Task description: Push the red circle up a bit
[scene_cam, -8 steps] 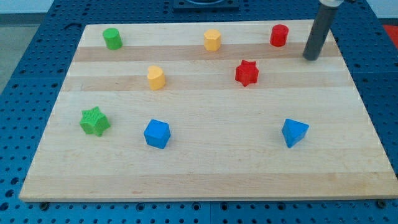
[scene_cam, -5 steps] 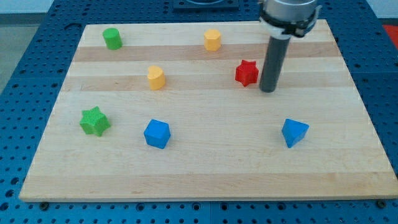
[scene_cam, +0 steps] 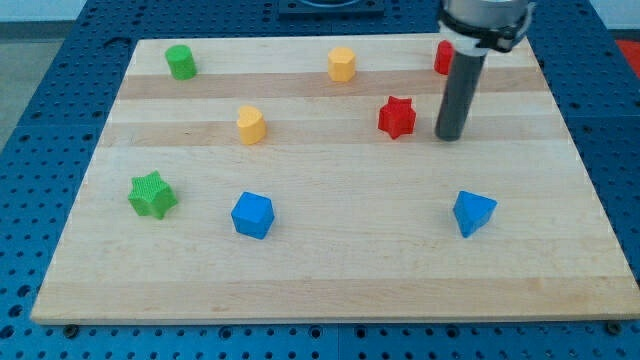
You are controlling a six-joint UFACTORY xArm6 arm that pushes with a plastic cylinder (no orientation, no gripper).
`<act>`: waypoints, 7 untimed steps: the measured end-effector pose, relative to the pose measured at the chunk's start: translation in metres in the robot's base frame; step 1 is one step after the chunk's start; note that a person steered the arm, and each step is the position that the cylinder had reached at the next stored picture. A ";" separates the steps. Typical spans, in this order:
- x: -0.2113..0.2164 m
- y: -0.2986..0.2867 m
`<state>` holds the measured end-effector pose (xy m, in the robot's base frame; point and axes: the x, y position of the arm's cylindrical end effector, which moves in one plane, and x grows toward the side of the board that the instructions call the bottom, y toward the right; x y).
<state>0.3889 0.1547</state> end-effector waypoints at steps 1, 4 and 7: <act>-0.032 0.002; -0.089 0.003; -0.129 0.003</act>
